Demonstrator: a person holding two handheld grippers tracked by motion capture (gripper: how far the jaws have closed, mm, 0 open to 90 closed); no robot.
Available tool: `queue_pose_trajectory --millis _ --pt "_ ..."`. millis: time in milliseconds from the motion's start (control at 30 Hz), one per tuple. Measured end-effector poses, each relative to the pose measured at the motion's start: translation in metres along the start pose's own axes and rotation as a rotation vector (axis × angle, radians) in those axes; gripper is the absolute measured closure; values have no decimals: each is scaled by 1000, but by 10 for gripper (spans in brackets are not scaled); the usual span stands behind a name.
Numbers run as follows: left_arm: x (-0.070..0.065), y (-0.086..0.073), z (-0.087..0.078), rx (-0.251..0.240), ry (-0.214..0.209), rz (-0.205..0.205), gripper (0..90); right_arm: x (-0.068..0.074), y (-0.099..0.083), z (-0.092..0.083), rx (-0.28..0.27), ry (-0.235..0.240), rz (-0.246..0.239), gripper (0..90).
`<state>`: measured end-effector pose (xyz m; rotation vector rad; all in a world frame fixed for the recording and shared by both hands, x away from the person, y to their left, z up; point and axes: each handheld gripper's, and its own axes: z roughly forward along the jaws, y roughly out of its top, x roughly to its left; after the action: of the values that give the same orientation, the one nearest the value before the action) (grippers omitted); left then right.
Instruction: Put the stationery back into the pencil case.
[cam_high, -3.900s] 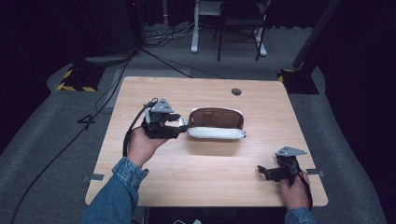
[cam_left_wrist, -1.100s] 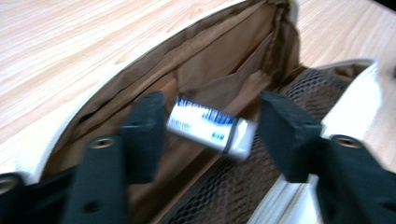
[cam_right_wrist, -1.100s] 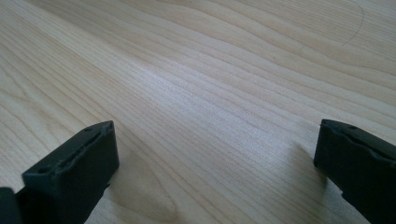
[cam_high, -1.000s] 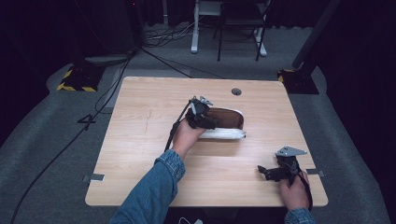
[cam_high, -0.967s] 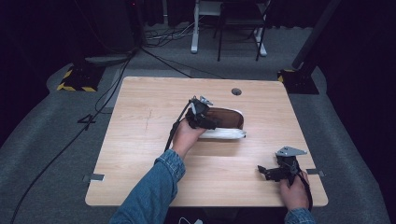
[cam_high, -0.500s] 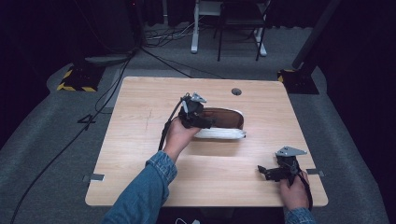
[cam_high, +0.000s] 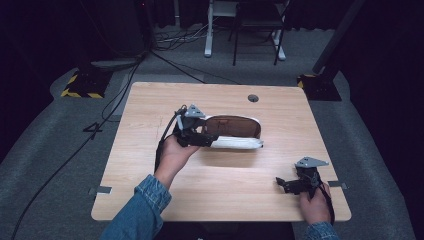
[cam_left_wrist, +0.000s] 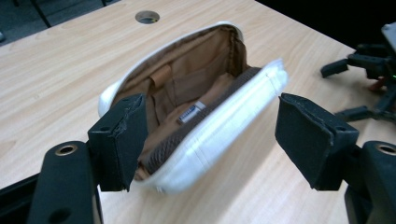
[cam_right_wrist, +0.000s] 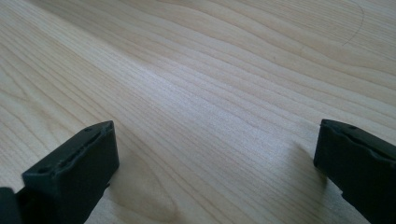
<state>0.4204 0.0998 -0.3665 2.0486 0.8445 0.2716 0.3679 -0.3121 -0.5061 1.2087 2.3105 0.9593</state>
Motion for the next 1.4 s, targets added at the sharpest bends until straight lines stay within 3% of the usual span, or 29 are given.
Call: queue_pose_trajectory --millis 433,600,933,1100,1400 --pt "-2 -22 -47 -33 12 10 264 0 0 0 0 0 0 0" --pt "2 -35 -63 -35 26 -11 265 0 0 0 0 0 0 0" --pt "15 -63 -85 -14 56 -29 265 0 0 0 0 0 0 0" --pt "19 -77 -94 12 91 -4 263 0 0 0 0 0 0 0" --pt "23 -112 -105 -8 114 -76 262 0 0 0 0 0 0 1"
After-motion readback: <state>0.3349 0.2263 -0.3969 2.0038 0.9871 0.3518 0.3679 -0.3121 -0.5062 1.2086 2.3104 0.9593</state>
